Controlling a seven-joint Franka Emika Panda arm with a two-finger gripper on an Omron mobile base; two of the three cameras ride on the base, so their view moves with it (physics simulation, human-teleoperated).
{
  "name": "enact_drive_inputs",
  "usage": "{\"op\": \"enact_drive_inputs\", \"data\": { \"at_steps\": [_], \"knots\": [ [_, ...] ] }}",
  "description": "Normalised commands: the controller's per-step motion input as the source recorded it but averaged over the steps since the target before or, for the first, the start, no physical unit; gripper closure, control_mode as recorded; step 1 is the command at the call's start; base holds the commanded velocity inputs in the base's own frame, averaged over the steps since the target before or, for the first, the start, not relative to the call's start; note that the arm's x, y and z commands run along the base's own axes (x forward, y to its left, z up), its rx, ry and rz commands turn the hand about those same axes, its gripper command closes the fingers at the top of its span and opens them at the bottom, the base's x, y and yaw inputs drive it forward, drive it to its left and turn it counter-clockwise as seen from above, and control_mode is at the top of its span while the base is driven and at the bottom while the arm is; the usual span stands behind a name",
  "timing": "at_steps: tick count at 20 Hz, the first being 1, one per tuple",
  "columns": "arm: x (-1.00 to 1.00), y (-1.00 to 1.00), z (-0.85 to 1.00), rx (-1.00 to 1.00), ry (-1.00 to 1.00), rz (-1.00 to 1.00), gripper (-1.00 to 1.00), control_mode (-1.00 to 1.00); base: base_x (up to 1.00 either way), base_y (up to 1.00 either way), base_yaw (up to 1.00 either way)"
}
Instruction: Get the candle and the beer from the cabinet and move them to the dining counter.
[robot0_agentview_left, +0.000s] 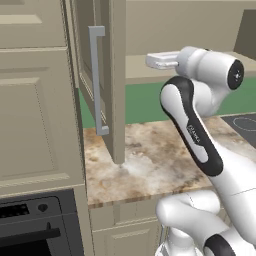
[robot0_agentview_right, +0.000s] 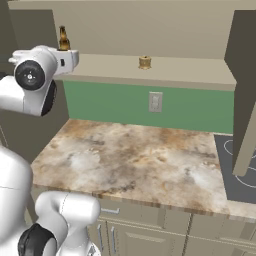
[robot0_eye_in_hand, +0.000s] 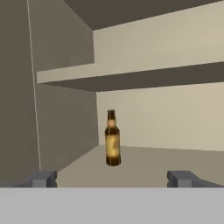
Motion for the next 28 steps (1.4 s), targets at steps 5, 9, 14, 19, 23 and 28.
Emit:
{"op": "enact_drive_inputs", "data": {
  "at_steps": [5,9,14,19,23,28],
  "knots": [
    [0.27,0.00,0.00,-0.08,0.01,-0.08,-1.00,-1.00,0.00,0.00,0.00],
    [0.35,0.00,0.00,-0.06,0.00,-0.08,-1.00,-1.00,0.00,0.00,0.00],
    [0.41,0.04,0.00,-0.04,0.00,-0.09,-1.00,-1.00,0.00,0.00,0.00],
    [0.37,0.21,0.06,0.00,0.02,-0.02,-1.00,-1.00,0.00,0.00,0.00],
    [0.15,0.20,0.16,0.00,0.03,0.00,-1.00,-1.00,0.00,0.00,0.00],
    [0.09,0.32,0.17,0.00,0.08,0.00,-1.00,-1.00,0.00,0.00,0.00]
  ]
}}
